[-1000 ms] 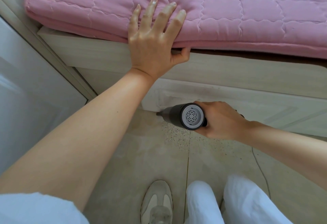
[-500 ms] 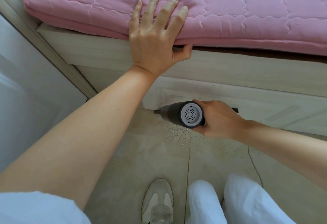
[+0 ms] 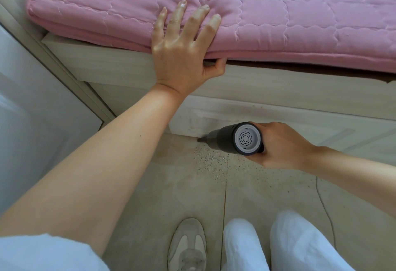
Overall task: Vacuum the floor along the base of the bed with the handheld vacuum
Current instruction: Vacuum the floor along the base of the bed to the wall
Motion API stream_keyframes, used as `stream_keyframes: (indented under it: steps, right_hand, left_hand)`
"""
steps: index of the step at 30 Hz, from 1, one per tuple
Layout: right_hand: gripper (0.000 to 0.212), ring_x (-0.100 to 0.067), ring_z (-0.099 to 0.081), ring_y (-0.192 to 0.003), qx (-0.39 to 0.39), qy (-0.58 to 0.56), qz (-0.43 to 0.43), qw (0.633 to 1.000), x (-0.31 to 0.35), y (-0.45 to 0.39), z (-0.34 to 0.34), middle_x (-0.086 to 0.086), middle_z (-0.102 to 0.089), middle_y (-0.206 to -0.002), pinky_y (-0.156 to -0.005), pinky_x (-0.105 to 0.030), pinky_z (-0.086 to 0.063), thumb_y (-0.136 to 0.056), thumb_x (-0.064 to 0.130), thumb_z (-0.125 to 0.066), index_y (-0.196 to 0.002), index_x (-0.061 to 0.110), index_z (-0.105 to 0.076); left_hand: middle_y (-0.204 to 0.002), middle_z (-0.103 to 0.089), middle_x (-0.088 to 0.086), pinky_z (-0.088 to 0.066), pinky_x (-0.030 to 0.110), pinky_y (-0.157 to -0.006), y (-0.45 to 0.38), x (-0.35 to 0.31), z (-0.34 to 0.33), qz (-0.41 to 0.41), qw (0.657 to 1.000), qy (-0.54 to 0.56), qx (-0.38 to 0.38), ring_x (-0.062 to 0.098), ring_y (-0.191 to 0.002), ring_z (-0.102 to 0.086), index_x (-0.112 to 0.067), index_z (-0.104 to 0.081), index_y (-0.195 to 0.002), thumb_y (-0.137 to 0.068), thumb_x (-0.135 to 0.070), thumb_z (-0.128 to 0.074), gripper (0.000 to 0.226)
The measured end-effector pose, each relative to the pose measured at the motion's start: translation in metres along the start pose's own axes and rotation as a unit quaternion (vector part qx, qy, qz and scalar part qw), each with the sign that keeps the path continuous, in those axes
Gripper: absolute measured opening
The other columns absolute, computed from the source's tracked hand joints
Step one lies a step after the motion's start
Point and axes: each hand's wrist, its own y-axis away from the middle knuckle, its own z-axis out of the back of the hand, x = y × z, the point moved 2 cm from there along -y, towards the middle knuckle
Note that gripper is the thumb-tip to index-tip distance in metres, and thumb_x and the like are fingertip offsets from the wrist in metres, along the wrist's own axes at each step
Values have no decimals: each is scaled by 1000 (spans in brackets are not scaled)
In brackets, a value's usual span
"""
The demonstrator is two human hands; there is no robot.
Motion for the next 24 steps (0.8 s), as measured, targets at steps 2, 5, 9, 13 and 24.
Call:
stream_keyframes:
  steps: [2, 5, 9, 13, 24]
  right_hand:
    - [54, -19, -65, -80, 1, -1, -1, 1000, -1, 1, 1, 8, -69, -98, -67, -36, -54, -76, 45, -68, -123, 25, -50]
    - [53, -17, -64, -79, 5, -8, -13, 1000, -3, 2, 4, 9, -68, -96, -66, -32, -53, -76, 43, -70, -122, 25, -52]
    - [45, -13, -63, -78, 11, -60, -54, 997, -7, 1, 6, 15, -62, -84, -67, -30, -53, -75, 41, -73, -114, 26, -56]
    - [45, -12, -62, -77, 15, -72, -65, 995, -10, 0, 5, 16, -61, -82, -67, -30, -54, -74, 42, -73, -112, 26, -57]
    - [47, -15, -63, -79, 15, -86, -56, 995, -12, -2, -4, 10, -68, -89, -68, -36, -54, -72, 50, -68, -113, 31, -53]
  left_hand:
    - [-126, -69, 1, -46, 57, -101, 0, 0, 0, 0, 1000, -1, 2, 36, -119, -63, -21, -72, -121, -90, -62, -42, 60]
    - [-127, -68, 1, -46, 57, -102, 1, 0, 0, 1, 1000, 0, 6, 36, -120, -62, -21, -71, -122, -90, -62, -42, 60]
    - [-128, -68, 1, -46, 57, -102, 1, 0, 0, 1, 1000, -3, 7, 36, -121, -62, -21, -70, -122, -91, -62, -41, 60]
    - [-129, -67, 0, -45, 57, -102, 2, 0, 1, 1, 1000, -6, 9, 36, -122, -61, -21, -69, -123, -92, -62, -37, 60]
    - [-132, -66, 0, -42, 55, -105, 2, 0, 0, 0, 1000, -10, 17, 35, -125, -59, -22, -66, -127, -93, -59, -41, 57]
